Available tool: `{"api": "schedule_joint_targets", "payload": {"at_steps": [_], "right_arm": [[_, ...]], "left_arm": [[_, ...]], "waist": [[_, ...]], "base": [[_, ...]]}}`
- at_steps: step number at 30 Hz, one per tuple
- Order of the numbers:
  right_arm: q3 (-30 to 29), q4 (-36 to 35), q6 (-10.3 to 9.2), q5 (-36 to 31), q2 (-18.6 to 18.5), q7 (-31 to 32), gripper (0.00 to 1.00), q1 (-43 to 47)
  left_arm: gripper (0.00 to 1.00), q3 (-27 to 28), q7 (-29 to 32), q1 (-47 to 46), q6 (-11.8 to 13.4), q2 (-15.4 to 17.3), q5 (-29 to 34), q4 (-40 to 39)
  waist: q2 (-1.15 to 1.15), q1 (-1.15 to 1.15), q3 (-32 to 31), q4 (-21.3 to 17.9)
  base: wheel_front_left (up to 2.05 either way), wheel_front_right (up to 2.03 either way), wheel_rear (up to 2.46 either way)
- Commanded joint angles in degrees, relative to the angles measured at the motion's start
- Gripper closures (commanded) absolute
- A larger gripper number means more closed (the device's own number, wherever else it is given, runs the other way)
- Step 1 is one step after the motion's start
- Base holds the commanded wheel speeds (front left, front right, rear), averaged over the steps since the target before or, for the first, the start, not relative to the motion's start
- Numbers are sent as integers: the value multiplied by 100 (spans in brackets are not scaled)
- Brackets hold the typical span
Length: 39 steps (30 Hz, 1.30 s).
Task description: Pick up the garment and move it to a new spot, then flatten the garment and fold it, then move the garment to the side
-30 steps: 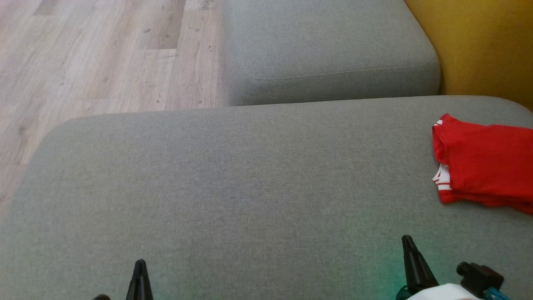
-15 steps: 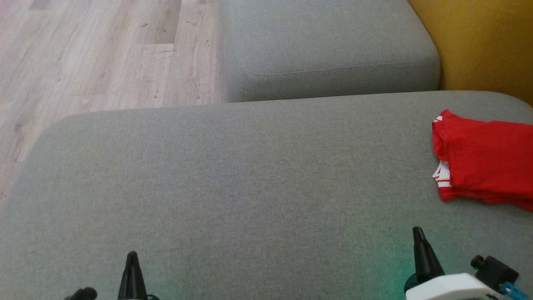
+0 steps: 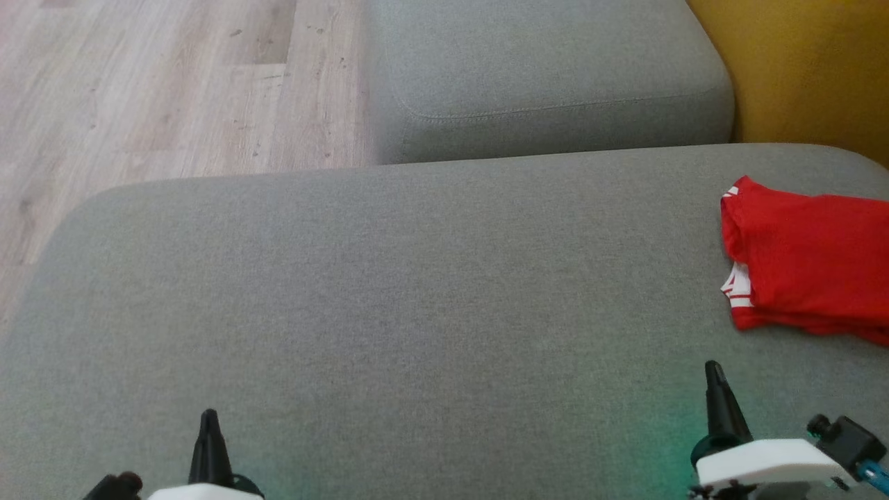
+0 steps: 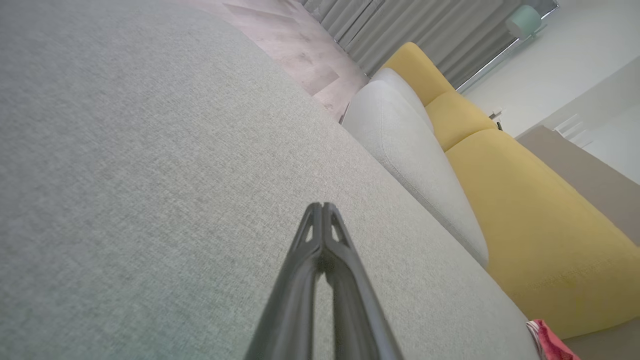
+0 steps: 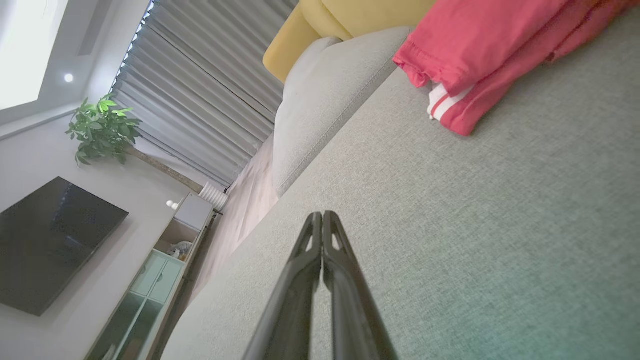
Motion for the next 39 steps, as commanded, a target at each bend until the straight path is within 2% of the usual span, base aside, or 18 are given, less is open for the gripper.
{"api": "schedule_joint_targets", "payload": {"at_steps": [1, 39], "right_arm": [[8, -203, -2, 124, -104, 24, 100, -329], [-487, -341, -3, 2438, -114, 630, 100, -758]], "left_arm": [[100, 161, 23, -329, -45, 1, -110, -195], [100, 632, 652, -851, -325, -3, -2448, -217]], "waist": [[0, 0, 4, -2], [0, -1, 236, -76]], "base": [[0, 0, 0], [0, 0, 0]]}}
